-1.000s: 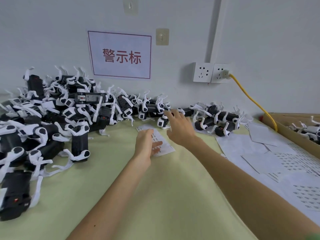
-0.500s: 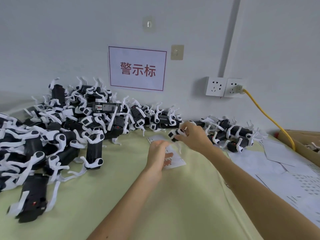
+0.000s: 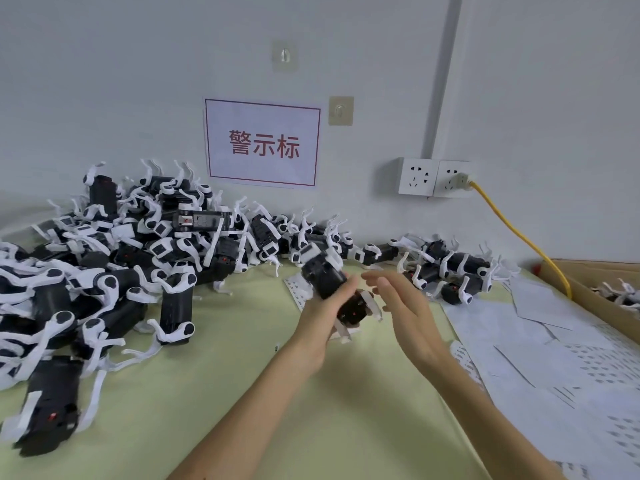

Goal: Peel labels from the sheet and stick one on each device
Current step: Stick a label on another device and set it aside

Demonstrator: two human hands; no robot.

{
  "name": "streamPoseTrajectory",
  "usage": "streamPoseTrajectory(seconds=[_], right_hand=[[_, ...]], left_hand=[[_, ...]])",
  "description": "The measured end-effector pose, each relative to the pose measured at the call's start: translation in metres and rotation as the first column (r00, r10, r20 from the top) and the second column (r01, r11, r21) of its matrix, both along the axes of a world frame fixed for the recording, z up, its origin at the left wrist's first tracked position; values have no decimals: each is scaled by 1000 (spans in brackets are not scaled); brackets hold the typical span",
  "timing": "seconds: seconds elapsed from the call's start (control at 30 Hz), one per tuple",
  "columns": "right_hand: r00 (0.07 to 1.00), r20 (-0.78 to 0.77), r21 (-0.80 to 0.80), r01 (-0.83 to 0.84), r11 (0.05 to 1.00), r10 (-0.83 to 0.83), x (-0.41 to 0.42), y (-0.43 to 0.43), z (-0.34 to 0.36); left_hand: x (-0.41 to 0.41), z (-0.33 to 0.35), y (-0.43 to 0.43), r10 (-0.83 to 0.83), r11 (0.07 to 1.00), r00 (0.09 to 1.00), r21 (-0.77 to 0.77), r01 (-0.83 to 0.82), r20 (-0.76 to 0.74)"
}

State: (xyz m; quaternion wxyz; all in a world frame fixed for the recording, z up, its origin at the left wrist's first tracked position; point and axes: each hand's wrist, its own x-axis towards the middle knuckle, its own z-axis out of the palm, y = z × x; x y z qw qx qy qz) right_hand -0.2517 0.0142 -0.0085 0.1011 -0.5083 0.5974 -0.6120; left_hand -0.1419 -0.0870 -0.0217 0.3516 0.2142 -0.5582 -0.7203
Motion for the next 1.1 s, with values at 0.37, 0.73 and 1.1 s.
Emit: streamPoseTrajectory(seconds=[0.37,0.73,1.1], right_hand=[[905,384,174,-267,948,185,21,-6,-14],[783,507,186,-506,842,359,22,-2,-8],[956,257,9,-147,989,139,23,-2,-12]], left_hand=[[10,7,0,71,994,997,78,-74,43],[9,-2,-15,-16,969,994,242,41,-108],[10,8,-3,-51,997,997,60,54,-55]])
